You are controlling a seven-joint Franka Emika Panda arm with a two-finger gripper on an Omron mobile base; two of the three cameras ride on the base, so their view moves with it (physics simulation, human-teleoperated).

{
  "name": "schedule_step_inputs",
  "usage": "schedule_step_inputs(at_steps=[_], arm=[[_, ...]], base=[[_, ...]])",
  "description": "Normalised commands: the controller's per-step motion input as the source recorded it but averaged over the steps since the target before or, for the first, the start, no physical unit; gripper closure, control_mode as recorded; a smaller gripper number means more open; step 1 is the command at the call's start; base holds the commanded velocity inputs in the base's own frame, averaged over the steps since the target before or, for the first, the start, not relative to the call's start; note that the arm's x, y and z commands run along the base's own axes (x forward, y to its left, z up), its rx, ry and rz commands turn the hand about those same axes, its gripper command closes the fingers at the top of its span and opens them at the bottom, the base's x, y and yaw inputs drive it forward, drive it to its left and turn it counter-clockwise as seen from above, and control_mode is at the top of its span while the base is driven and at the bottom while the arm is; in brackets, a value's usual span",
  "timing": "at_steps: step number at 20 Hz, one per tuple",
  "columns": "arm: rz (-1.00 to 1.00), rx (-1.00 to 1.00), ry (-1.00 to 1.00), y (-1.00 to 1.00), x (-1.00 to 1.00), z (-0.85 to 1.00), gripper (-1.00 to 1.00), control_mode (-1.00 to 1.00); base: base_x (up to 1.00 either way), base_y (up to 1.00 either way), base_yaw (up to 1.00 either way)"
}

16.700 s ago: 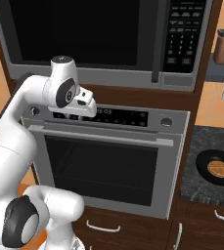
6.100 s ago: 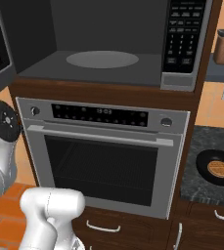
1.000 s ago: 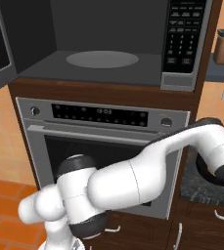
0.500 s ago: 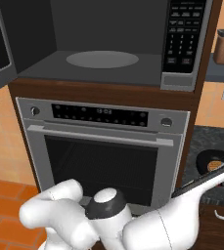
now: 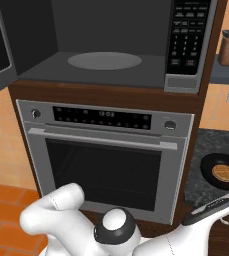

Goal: Open the microwave, place the bowl with waffle inside the microwave, then close the microwave door and turn it on.

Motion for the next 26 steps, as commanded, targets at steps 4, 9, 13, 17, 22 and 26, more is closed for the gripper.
schedule_step_inputs(at_steps=[4, 9, 13, 17, 22, 26], arm=[[-0.15, 0.04, -0.12, 0.35, 0.00, -0.23, -1.00, -1.00], [-0.28, 0.08, -0.12, 0.05, 0.17, -0.05, -1.00, -1.00], [-0.48, 0.00, -0.11, 0.17, 0.22, -0.05, -1.00, -1.00], [-0.44, -0.18, -0.10, 0.43, 0.49, -0.12, -1.00, -1.00], [-0.41, -0.41, 0.00, 0.34, 0.59, -0.08, -1.00, -1.00], [-0.13, -0.29, 0.02, 0.00, 0.80, -0.28, -1.00, -1.00]], base=[[0.00, 0.00, 0.00], [0.00, 0.00, 0.00], [0.00, 0.00, 0.00], [0.00, 0.00, 0.00], [0.00, 0.00, 0.00], [0.00, 0.00, 0.00]])
